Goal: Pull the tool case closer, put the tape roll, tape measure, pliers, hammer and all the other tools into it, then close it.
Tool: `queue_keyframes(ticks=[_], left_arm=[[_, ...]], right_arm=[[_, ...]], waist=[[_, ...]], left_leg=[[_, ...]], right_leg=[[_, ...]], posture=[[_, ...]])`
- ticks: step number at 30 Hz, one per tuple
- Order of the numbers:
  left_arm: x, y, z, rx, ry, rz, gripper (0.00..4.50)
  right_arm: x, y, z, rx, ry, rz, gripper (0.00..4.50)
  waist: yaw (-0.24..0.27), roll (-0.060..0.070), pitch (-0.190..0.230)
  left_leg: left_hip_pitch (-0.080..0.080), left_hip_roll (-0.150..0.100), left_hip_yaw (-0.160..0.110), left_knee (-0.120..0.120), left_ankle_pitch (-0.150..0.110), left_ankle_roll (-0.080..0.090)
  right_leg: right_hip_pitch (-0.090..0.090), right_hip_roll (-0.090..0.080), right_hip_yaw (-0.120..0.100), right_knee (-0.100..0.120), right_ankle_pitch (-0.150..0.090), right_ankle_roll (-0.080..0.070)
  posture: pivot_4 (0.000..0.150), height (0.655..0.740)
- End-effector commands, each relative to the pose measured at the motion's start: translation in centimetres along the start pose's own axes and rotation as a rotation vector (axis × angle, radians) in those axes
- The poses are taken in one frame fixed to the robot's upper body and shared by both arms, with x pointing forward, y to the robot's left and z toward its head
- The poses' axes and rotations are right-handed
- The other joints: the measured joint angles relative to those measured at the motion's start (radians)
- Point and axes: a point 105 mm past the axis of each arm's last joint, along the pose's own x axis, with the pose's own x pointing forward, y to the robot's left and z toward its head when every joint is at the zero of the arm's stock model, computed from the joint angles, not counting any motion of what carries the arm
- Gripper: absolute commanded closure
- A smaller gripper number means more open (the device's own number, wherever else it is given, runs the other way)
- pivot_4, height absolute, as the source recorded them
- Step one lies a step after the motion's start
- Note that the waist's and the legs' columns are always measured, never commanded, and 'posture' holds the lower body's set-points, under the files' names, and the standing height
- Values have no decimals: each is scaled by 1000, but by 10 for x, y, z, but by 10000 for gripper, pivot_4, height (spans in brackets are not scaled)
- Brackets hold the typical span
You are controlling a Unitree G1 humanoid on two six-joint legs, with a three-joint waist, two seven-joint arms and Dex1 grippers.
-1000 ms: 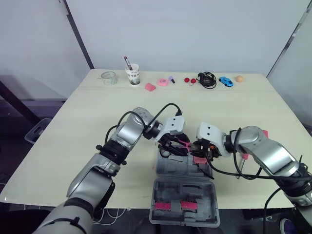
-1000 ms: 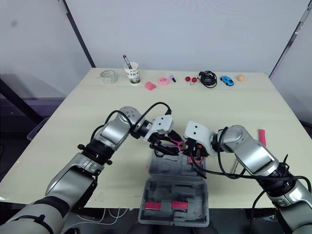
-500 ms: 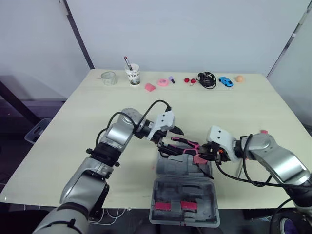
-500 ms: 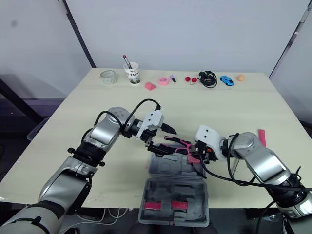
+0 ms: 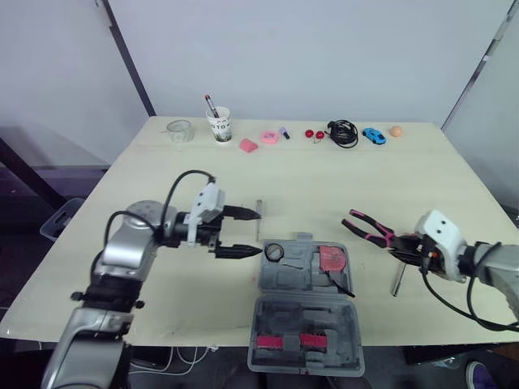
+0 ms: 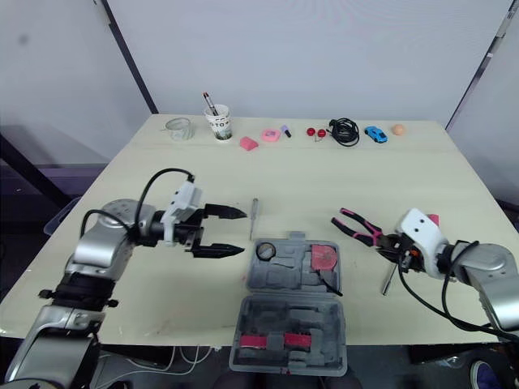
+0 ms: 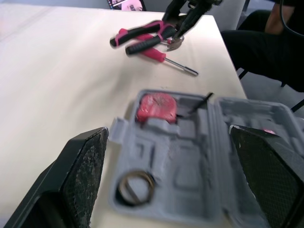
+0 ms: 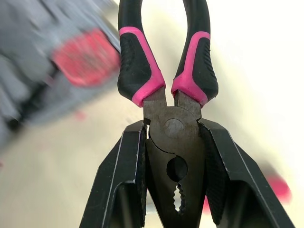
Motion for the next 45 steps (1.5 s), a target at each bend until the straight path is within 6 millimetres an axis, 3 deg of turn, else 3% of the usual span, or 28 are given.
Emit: queue_keyframes(ticks=[1, 6, 16, 23, 35, 45], left_arm=[[-15, -10, 8, 56, -5, -17, 1355], [-27, -18, 1, 81, 19, -33, 1355], [-40, -27, -8, 86, 68, -62, 1355], [-41, -27, -8, 91, 82, -69, 1355], [-41, -25, -13, 106, 133, -83, 1355], [-37, -27, -14, 103, 137, -97, 1355]], right_arm=[[-13, -10, 14, -81, -40, -36, 35303], [-3, 8, 32, -131, -82, 72, 35303], [32, 69, 70, -325, -58, 340, 35303], [56, 99, 77, -439, 17, 414, 35303], [91, 114, 72, -535, 146, 407, 35303], [101, 121, 73, -540, 179, 422, 35303]], waist=[[1, 0, 0], [1, 1, 0], [1, 2, 1], [5, 2, 1], [1, 1, 1], [1, 1, 1]], left_leg=[[0, 0, 0, 0, 0, 0], [1, 0, 1, 0, 0, 0], [1, 1, 2, 0, 0, 0], [0, 2, 2, 0, 0, 0], [0, 2, 2, 0, 0, 0], [0, 2, 2, 0, 0, 0]], right_leg=[[0, 0, 0, 0, 0, 0], [0, 0, 1, 0, 0, 0], [0, 0, 1, 0, -1, -1], [-1, 0, 0, -1, -1, -2], [-1, 0, 0, 0, -1, -1], [-1, 0, 0, 1, -1, -1]], posture=[[1500, 7400], [1500, 7400], [1500, 7400], [1500, 7400], [1500, 7400], [1500, 7400]])
